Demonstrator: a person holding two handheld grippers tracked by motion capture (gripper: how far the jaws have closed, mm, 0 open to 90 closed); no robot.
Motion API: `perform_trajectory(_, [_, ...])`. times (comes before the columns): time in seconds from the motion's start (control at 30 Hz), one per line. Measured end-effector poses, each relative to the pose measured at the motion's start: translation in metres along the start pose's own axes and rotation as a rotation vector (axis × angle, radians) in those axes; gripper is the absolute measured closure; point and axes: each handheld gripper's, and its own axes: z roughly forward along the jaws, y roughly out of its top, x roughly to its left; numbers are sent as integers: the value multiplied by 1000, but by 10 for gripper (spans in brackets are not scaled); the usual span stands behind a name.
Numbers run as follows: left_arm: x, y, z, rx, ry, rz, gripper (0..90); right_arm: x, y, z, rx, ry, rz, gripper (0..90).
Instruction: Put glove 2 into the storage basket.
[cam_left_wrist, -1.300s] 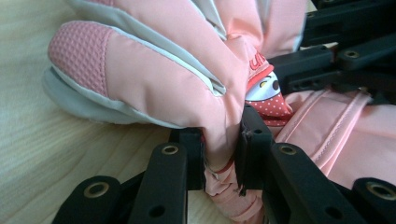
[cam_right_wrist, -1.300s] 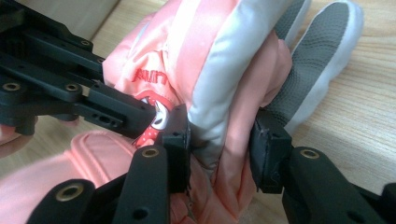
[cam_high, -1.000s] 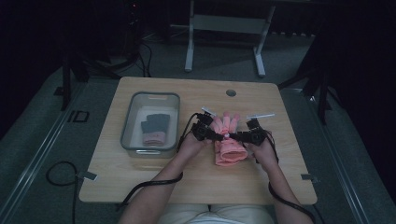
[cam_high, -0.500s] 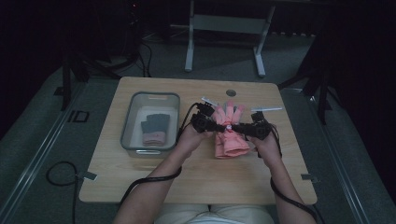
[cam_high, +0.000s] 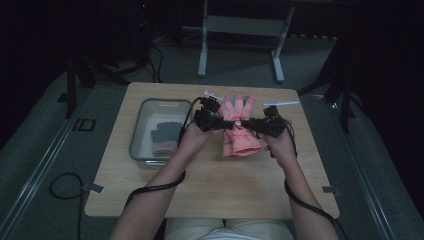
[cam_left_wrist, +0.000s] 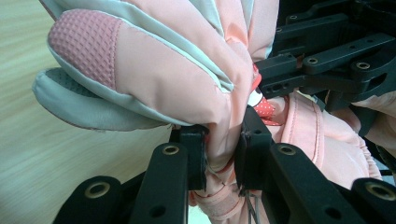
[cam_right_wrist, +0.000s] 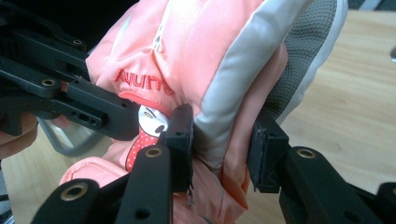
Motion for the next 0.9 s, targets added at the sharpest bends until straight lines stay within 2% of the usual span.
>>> perform_trajectory(0.5, [21, -3, -64, -77, 82, -35, 759, 44, 50, 31, 15, 47, -99, 654])
perform_trajectory(0.9, [42, -16, -102, -111, 136, -78, 759, 76, 76, 65, 54, 86, -164, 654])
